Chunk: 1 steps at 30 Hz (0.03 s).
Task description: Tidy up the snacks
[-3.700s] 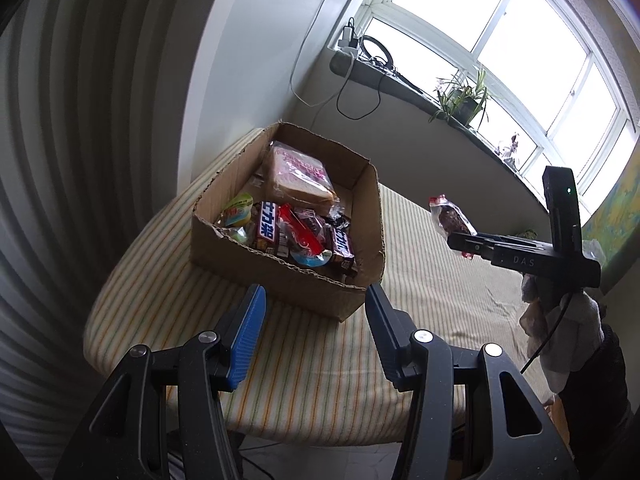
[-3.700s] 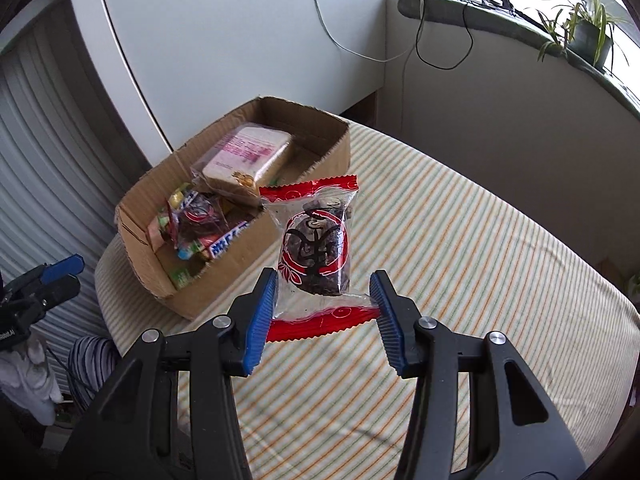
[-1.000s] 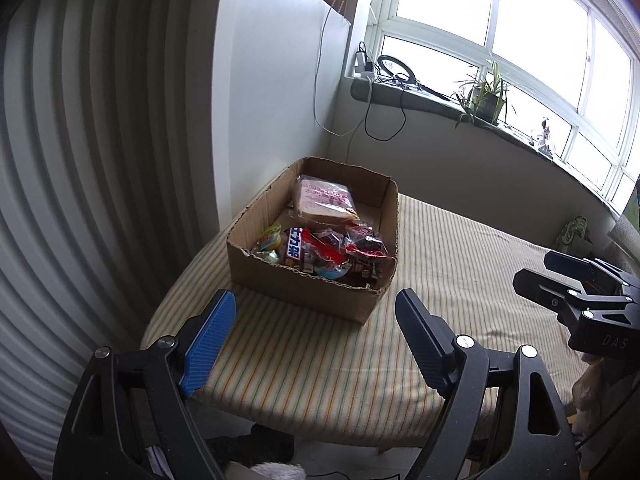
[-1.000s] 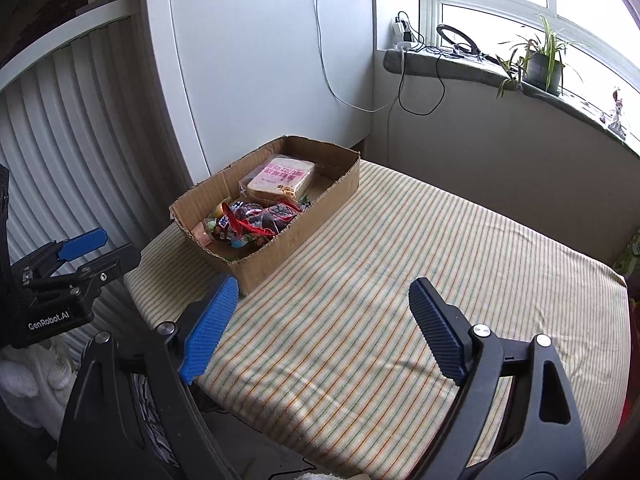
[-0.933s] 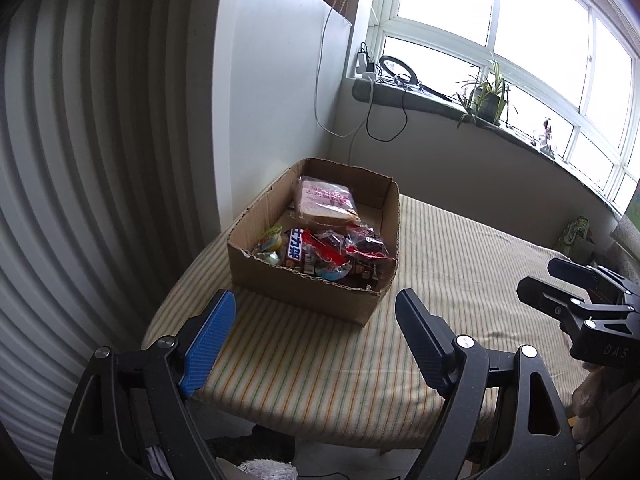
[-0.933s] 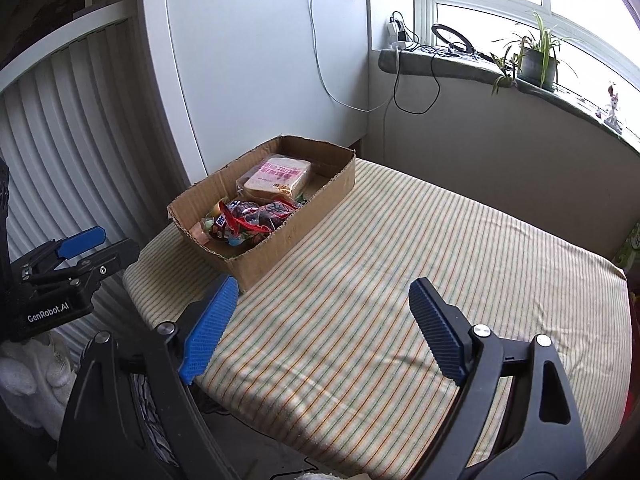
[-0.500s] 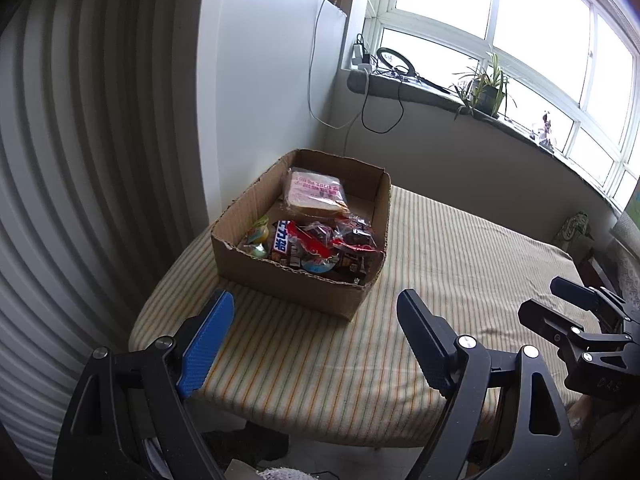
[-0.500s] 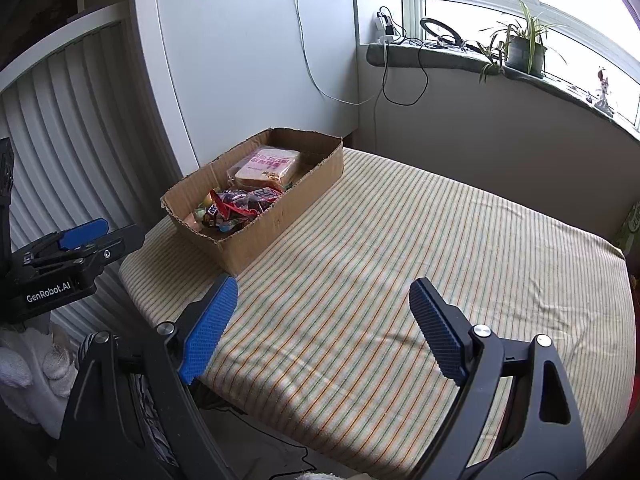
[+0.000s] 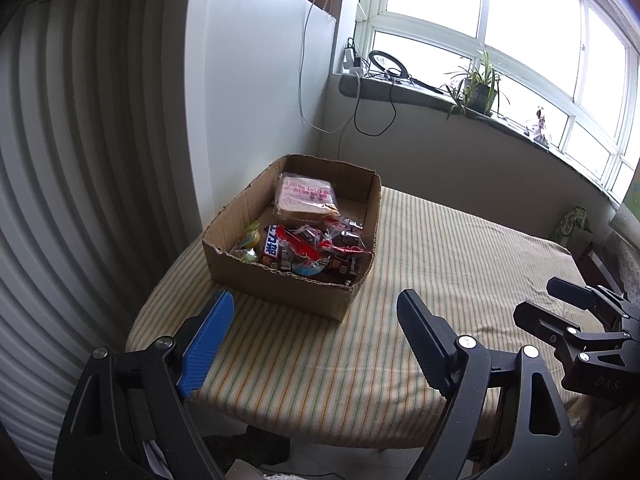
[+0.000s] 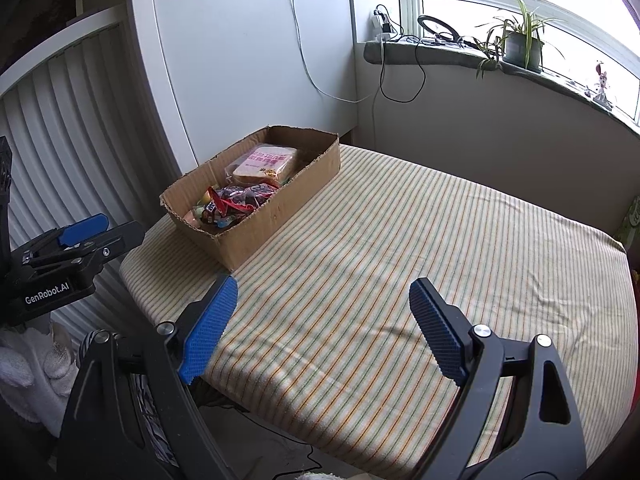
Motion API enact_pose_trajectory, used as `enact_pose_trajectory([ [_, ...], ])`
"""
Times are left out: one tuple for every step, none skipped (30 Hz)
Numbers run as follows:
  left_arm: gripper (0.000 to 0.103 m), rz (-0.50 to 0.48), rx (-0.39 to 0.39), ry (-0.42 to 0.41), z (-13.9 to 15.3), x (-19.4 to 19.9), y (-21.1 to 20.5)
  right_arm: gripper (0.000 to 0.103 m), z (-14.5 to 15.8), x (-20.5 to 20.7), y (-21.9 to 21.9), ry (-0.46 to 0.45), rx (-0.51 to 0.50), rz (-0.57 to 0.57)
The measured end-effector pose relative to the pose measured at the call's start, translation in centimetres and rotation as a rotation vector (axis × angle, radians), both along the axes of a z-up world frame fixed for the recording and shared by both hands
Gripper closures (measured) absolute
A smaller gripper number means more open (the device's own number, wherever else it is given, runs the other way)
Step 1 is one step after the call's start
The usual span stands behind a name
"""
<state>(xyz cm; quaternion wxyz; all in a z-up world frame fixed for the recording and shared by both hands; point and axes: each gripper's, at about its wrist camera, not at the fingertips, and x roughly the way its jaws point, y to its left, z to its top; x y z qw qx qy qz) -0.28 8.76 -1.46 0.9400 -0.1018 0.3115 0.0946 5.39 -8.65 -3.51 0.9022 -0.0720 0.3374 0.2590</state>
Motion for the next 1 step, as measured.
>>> enact_pose_trajectory([
  [0.019, -0.001, 0.005, 0.0, 0.0, 0.0, -0.06, 0.013, -0.01, 0.11, -0.23, 0.001, 0.003, -0.005],
])
